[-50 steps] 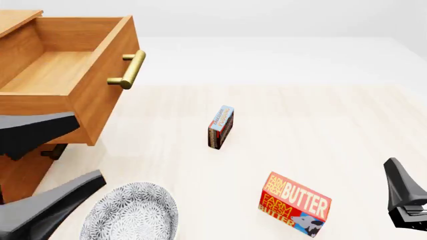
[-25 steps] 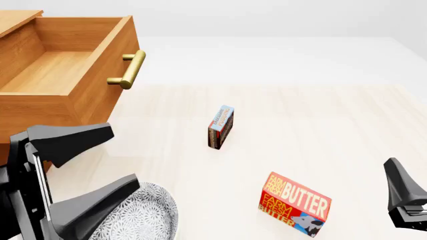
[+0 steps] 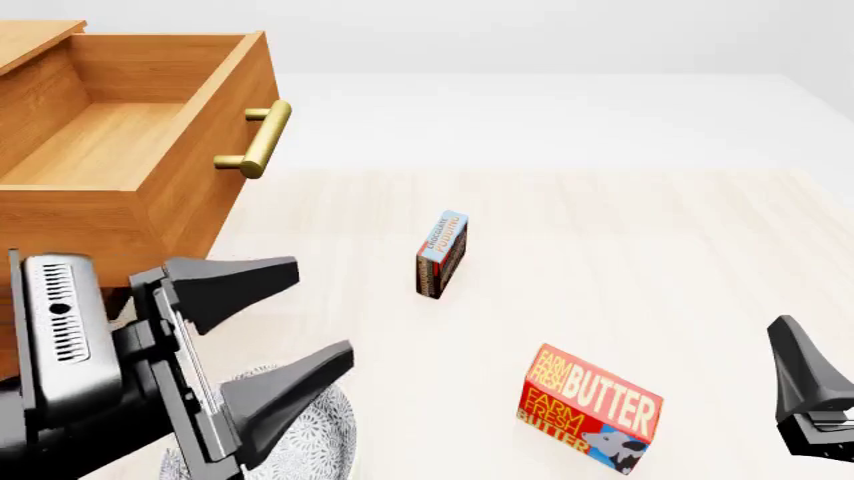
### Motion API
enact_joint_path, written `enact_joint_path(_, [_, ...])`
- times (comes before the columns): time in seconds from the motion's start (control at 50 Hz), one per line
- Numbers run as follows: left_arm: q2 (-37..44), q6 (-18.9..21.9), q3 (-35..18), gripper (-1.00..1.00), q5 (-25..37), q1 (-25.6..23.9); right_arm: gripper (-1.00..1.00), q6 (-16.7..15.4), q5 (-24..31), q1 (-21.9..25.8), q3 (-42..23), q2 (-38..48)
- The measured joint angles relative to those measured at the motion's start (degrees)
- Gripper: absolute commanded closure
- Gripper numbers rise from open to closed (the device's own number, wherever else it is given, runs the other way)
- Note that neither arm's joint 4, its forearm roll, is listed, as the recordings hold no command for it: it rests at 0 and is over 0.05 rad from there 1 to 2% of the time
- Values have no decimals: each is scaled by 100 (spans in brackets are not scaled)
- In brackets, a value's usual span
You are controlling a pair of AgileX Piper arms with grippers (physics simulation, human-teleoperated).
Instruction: Put the chocolate pudding in the top drawer of the cabinet and close it.
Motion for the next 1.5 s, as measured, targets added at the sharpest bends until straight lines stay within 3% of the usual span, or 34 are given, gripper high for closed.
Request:
enact_joint_path(0.54, [1386, -180, -455, -100, -527, -249, -100, 0, 0, 0, 0, 0])
enact_joint_path(1.5, [2691, -626, -1400, -100, -259, 146, -100, 0, 0, 0, 0, -1])
